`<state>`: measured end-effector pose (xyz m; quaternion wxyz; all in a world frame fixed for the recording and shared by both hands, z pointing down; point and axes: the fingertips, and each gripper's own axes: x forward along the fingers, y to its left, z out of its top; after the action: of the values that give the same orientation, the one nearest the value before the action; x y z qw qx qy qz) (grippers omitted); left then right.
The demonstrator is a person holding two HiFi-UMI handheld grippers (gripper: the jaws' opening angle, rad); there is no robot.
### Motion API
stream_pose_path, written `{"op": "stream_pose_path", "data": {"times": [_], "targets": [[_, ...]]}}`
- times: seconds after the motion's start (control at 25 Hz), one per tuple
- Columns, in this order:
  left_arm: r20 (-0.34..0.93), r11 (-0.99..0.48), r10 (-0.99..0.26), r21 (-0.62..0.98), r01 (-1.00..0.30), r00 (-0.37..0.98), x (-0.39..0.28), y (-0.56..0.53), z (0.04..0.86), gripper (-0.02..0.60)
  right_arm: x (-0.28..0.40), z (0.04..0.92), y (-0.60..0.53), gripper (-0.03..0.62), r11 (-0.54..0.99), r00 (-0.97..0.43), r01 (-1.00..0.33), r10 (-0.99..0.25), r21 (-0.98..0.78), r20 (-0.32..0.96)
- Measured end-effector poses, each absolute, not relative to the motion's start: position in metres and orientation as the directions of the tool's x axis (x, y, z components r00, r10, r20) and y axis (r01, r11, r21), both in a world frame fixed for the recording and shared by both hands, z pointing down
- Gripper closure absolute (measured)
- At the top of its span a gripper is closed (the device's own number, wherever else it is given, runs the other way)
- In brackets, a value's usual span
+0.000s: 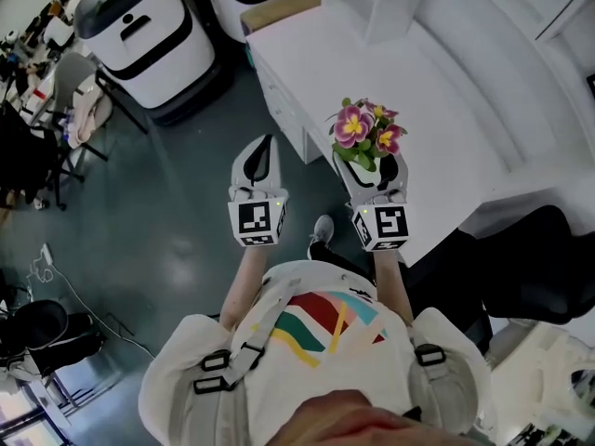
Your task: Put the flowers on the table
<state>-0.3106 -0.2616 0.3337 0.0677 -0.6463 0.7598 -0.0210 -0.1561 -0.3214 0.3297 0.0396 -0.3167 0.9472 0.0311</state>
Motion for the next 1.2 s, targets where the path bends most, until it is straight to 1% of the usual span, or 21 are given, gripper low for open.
{"op": "stream_pose_path", "data": {"times": [0.12,0.2,0.4,0.44,0.48,0.6,0.64,0.68,0.76,0.96,1.2], "targets": [[-0.080,0.161,-0.985,-0.114,-0.980,-0.152,-0.320,-0.301,0.327,0.577,-0.168,0.323,-0.362,0.220,0.798,-0.796,-0.602,-0.597,0.035,-0.094],[-0.092,0.160,-0.984,-0.113,-0.981,-0.150,-0.318,-0.292,0.330,0.577,-0.166,0.329,-0.352,0.220,0.797,-0.796,-0.603,-0.598,0.040,-0.093],[-0.200,0.119,-0.975,-0.124,-0.985,-0.092,-0.261,-0.133,0.365,0.577,-0.101,0.364,-0.182,0.220,0.753,-0.752,-0.653,-0.631,0.081,-0.194],[-0.203,0.152,-0.971,-0.118,-0.981,-0.126,-0.253,-0.096,0.371,0.577,-0.094,0.369,-0.150,0.220,0.774,-0.772,-0.628,-0.606,0.082,-0.194],[-0.181,0.219,-0.963,-0.103,-0.970,-0.199,-0.248,-0.052,0.380,0.577,-0.095,0.376,-0.117,0.220,0.818,-0.816,-0.570,-0.553,0.076,-0.169],[-0.061,0.460,-0.887,-0.056,-0.886,-0.457,-0.236,0.069,0.404,0.577,-0.105,0.396,-0.034,0.220,0.944,-0.943,-0.329,-0.328,0.023,-0.053],[-0.036,0.506,-0.863,-0.049,-0.861,-0.505,-0.232,0.089,0.405,0.577,-0.107,0.397,-0.019,0.220,0.961,-0.961,-0.276,-0.276,0.009,-0.030],[-0.027,0.522,-0.853,-0.046,-0.852,-0.521,-0.231,0.096,0.403,0.577,-0.107,0.395,-0.014,0.220,0.967,-0.967,-0.255,-0.255,0.006,-0.020],[-0.034,0.506,-0.863,-0.046,-0.861,-0.505,-0.232,0.086,0.394,0.577,-0.108,0.388,-0.018,0.220,0.964,-0.964,-0.266,-0.265,0.012,-0.018],[-0.041,0.402,-0.916,-0.047,-0.915,-0.400,-0.234,0.044,0.392,0.577,-0.103,0.389,-0.038,0.220,0.931,-0.931,-0.364,-0.364,0.014,-0.001],[-0.050,0.196,-0.980,-0.072,-0.978,-0.192,-0.221,-0.030,0.383,0.577,-0.083,0.383,-0.079,0.220,0.843,-0.843,-0.538,-0.538,0.010,-0.013]]}}
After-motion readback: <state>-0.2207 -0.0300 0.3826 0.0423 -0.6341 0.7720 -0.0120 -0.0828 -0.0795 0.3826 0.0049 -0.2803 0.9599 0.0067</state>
